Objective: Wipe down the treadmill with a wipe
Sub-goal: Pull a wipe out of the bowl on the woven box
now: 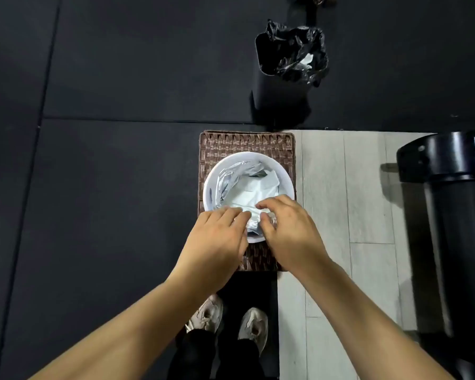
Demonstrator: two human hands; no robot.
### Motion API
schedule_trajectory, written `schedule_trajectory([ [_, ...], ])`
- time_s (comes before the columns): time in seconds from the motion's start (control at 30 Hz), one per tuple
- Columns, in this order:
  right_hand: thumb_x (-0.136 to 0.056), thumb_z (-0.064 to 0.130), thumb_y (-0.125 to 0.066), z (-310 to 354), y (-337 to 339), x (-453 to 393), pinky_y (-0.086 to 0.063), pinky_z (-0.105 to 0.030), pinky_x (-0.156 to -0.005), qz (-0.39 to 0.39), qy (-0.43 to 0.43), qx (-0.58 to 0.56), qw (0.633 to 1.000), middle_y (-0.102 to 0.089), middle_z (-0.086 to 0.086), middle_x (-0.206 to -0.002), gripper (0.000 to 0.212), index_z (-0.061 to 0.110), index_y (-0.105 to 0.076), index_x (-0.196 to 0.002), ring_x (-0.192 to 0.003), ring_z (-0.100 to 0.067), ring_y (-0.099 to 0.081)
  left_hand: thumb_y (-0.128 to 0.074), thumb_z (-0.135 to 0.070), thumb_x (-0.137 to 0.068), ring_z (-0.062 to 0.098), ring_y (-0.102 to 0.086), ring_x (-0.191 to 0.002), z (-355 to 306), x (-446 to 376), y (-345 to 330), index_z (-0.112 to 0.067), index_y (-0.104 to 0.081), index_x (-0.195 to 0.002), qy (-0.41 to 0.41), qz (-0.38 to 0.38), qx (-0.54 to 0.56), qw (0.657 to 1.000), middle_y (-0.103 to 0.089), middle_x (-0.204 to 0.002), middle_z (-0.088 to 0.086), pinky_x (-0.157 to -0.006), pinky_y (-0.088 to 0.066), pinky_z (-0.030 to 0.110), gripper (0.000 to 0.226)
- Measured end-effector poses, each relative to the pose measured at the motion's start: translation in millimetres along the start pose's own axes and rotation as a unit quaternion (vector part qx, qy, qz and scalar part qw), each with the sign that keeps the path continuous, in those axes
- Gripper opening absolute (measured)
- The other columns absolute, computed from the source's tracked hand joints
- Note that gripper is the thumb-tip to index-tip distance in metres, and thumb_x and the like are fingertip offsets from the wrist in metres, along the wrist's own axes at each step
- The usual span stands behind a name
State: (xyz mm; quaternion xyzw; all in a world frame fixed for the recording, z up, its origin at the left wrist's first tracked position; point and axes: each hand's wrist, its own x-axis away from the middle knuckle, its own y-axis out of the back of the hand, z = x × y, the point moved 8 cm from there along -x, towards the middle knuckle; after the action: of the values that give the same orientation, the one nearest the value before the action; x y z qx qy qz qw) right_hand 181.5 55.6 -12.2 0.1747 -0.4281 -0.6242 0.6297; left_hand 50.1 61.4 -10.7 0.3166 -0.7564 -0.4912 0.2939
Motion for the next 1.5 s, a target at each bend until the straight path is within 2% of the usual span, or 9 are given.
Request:
schedule_trajectory([
  [0.13, -0.098, 0.014, -0.054, -4, -20, -37, -0.04, -0.035, -0.1, 0.044, 0.061, 0.12, 0.99, -0.063, 0.002, -0.121, 0.028, 0.02, -0.068, -0.122, -0.115, -0.022, -0.052, -0.032, -0.031, -0.105, 0.037, -0.062, -0.119, 7, -18, -44, -0.007, -0.064, -0.129, -0.028, 0.061, -0.048, 0.997, -0.069, -0.121, 0.013, -0.101, -0.048, 0.048, 0.046],
  [0.3, -0.094, 0.015, -0.059, -7, -34, -66, -0.033, -0.038, -0.104, 0.113, 0.094, 0.374, 0.916, -0.058, -0.001, -0.131, 0.033, 0.02, -0.063, -0.126, -0.126, -0.026, -0.042, -0.033, -0.034, -0.107, 0.037, -0.065, -0.109, 12, -10, -58, -0.008, -0.072, -0.114, -0.045, 0.076, -0.068, 0.994, -0.073, -0.104, 0.011, -0.107, -0.043, 0.047, 0.048],
  [0.43, -0.093, 0.019, -0.062, -15, -31, -74, -0.034, -0.038, -0.102, 0.133, 0.079, 0.413, 0.897, -0.063, -0.003, -0.122, 0.027, 0.017, -0.067, -0.119, -0.123, -0.026, -0.045, -0.034, -0.037, -0.104, 0.035, -0.062, -0.116, 10, -7, -57, -0.01, -0.07, -0.118, -0.026, 0.092, -0.038, 0.995, -0.072, -0.11, 0.009, -0.112, -0.04, 0.046, 0.047],
  [0.57, -0.098, 0.025, -0.058, -17, -18, -74, -0.036, -0.037, -0.095, 0.087, 0.064, 0.299, 0.948, -0.071, -0.001, -0.108, 0.021, 0.024, -0.072, -0.113, -0.102, -0.021, -0.05, -0.034, -0.036, -0.104, 0.031, -0.062, -0.114, 13, -9, -52, -0.012, -0.069, -0.118, -0.008, 0.086, -0.009, 0.996, -0.071, -0.109, 0.006, -0.11, -0.042, 0.045, 0.044],
  [0.7, -0.091, 0.035, -0.073, -31, -5, -57, -0.054, -0.036, -0.082, 0.033, -0.055, 0.036, 0.997, -0.07, 0.007, -0.074, 0.011, 0.026, -0.072, -0.085, -0.076, -0.013, -0.065, -0.031, -0.029, -0.104, 0.027, -0.064, -0.096, 16, -16, -42, -0.012, -0.067, -0.118, 0.03, 0.058, 0.068, 0.996, -0.069, -0.101, 0.003, -0.096, -0.047, 0.041, 0.042],
  [0.87, -0.08, 0.041, -0.084, -42, -5, -42, -0.053, -0.029, -0.059, 0.003, -0.144, -0.132, 0.981, -0.063, 0.011, -0.055, 0.026, 0.021, -0.068, -0.074, -0.053, -0.007, -0.059, -0.051, -0.031, -0.103, 0.009, -0.061, -0.114, 31, -21, -34, -0.031, -0.061, -0.132, 0.232, 0.072, 0.291, 0.925, -0.07, -0.119, -0.012, -0.101, -0.047, 0.034, 0.031],
  [1.03, -0.089, 0.024, -0.077, -34, -12, -38, -0.057, -0.038, -0.067, 0.067, -0.115, -0.268, 0.954, -0.071, 0.001, -0.065, 0.011, 0.015, -0.077, -0.082, -0.062, -0.023, -0.067, -0.074, -0.029, -0.092, -0.009, -0.065, -0.102, 32, -25, -30, -0.036, -0.072, -0.111, 0.287, 0.012, 0.418, 0.861, -0.075, -0.1, -0.023, -0.093, -0.052, 0.022, 0.02],
  [1.3, -0.083, 0.014, -0.083, -44, -6, -34, -0.06, -0.044, -0.073, 0.036, -0.138, -0.322, 0.936, -0.07, 0.002, -0.065, 0.011, 0.02, -0.076, -0.078, -0.064, -0.017, -0.068, -0.065, -0.033, -0.099, 0.01, -0.07, -0.076, 43, -31, -17, -0.03, -0.076, -0.092, 0.29, -0.026, 0.349, 0.891, -0.074, -0.075, -0.013, -0.076, -0.058, 0.043, 0.013],
  [1.5, -0.089, 0.022, -0.078, -64, 13, -35, -0.052, -0.019, -0.06, -0.021, -0.163, -0.29, 0.943, -0.065, 0.008, -0.065, 0.008, 0.021, -0.074, -0.082, -0.059, 0.001, -0.06, -0.056, -0.024, -0.099, 0.016, -0.072, -0.069, 75, -24, -11, -0.03, -0.067, -0.085, 0.355, -0.062, 0.331, 0.872, -0.073, -0.079, -0.009, -0.071, -0.062, 0.047, 0.019],
])
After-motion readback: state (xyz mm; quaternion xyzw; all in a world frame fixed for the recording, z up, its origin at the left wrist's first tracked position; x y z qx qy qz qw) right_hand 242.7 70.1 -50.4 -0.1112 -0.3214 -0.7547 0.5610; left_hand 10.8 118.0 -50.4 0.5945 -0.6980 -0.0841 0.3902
